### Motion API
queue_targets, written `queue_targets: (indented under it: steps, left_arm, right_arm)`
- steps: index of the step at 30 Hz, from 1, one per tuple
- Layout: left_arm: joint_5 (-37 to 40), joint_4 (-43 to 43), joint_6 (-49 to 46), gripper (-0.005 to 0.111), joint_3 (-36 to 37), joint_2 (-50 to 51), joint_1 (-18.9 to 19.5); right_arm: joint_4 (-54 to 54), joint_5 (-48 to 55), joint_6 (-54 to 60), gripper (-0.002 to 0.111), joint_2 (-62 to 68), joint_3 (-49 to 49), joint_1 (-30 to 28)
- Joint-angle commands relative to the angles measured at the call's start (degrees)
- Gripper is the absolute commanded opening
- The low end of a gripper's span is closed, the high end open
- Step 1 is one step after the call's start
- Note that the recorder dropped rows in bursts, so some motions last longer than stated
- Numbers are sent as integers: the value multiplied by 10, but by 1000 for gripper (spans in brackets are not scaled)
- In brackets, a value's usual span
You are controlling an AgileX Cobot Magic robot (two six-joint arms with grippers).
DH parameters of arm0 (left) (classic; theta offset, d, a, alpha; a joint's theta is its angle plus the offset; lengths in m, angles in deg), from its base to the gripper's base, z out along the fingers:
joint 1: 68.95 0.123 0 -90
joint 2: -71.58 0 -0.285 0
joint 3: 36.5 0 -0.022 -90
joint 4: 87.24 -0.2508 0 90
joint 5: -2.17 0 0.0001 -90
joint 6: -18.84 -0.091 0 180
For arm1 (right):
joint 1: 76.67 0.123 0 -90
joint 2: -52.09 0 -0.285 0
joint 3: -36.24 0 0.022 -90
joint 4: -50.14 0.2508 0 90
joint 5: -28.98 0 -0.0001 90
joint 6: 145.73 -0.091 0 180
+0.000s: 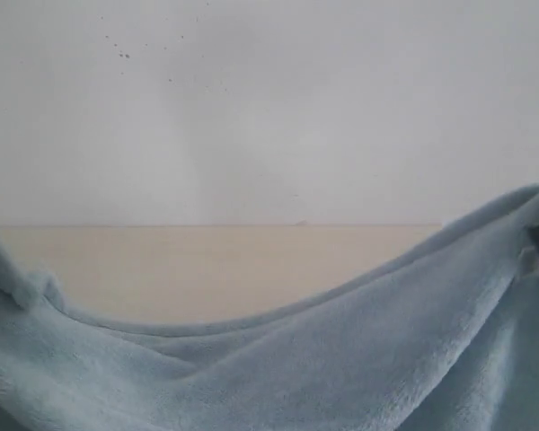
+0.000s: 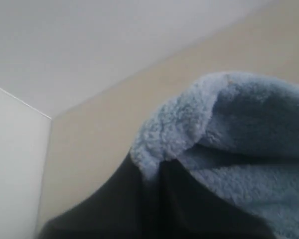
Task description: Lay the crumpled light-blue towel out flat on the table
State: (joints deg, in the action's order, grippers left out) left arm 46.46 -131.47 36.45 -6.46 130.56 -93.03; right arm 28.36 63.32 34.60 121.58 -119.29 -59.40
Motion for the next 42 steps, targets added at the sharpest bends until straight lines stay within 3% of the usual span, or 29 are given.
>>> queue_targets:
  steps: [1,7,11,14,17,24,28,32,36,38,42]
  left_arm:
    - [-11,1,23,4,9,106,0]
    - [-36,-27,26,4,9,238,0]
    - [-69,-67,95,4,0,296,1]
    - [-92,-97,109,6,-1,328,4]
    - [-100,-117,129,19,-9,364,24]
    - [-93,-122,286,71,-29,405,94]
    - [-83,-121,293,82,-29,405,112]
    - [-81,-117,293,82,-29,403,111]
    - [-84,-34,261,82,-29,375,111]
    - [-88,51,181,82,-29,358,108]
    - [-63,297,-85,79,-29,322,93]
  right_arm:
    - [-23,-8,-18,0,109,1,-1]
    - [-154,-21,-89,0,225,1,-1]
    - [-271,-69,-240,1,271,1,-1]
    - [-349,-111,-332,11,294,1,-1]
    - [-410,-126,-404,27,313,1,-2]
    - [-513,-107,-626,59,342,-1,-45]
    - [-495,-101,-723,67,331,-1,-82]
    - [-475,-116,-716,66,296,-1,-80]
    - [-382,-135,-642,66,238,1,-80]
    - [-275,-113,-536,66,217,1,-80]
    - [8,-18,-216,66,206,1,-80]
